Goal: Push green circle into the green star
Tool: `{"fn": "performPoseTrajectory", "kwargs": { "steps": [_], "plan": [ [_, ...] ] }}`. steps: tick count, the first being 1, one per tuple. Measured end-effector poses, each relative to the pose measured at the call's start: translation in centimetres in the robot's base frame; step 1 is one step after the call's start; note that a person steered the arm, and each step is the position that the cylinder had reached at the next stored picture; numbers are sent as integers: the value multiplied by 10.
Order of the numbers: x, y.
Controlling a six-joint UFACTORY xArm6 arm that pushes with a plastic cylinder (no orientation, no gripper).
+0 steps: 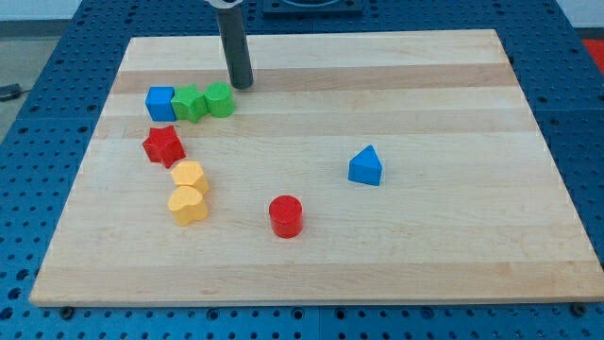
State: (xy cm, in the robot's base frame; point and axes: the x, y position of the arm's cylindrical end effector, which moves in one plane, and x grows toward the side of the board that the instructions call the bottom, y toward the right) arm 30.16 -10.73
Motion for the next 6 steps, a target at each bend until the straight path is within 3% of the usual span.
{"fn": "performPoseTrajectory", "kwargs": {
  "steps": [6],
  "plan": [
    [14, -11]
  ]
}}
